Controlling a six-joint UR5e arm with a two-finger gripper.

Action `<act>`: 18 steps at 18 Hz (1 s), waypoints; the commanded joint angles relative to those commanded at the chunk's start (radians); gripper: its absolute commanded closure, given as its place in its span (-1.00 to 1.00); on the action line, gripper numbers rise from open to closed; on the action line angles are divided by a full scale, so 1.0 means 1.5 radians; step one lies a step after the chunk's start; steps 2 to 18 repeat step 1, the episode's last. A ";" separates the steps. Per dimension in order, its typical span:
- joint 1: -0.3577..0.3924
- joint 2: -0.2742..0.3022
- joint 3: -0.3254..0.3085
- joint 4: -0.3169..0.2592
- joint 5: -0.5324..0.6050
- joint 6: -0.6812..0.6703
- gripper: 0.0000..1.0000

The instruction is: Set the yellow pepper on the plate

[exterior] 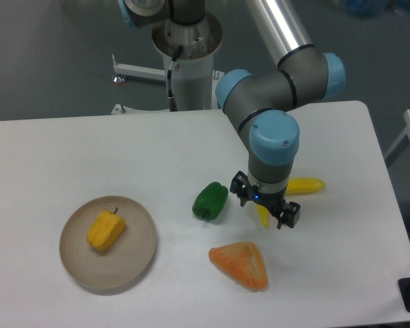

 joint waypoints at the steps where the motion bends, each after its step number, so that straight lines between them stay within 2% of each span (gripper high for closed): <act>1: 0.000 0.000 0.000 0.001 0.000 0.000 -1.00; 18: 0.000 0.000 0.000 0.001 0.000 0.000 -1.00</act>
